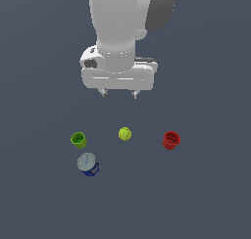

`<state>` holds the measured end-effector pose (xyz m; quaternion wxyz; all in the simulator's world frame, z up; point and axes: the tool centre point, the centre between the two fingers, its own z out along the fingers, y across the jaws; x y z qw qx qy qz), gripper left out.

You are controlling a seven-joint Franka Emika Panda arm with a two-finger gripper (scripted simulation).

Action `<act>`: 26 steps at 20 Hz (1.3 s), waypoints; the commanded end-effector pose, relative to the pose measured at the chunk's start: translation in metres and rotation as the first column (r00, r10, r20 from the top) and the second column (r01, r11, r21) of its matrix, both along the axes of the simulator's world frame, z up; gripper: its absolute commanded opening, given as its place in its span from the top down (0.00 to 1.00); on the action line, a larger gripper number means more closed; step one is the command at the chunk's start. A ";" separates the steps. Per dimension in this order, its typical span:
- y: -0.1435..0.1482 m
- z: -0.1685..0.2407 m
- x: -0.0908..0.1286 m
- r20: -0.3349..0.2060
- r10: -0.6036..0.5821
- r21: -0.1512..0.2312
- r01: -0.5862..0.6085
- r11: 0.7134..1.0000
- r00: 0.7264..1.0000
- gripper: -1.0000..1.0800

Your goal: Pick up a designated object from a clutter of objects.

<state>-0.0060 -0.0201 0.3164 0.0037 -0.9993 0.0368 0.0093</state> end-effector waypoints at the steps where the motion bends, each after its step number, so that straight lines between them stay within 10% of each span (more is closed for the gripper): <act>1: -0.002 -0.002 0.003 0.000 0.008 0.000 -0.008 1.000 1.000 0.04; 26: -0.087 -0.118 0.114 0.015 0.368 -0.002 -0.368 0.930 0.930 0.04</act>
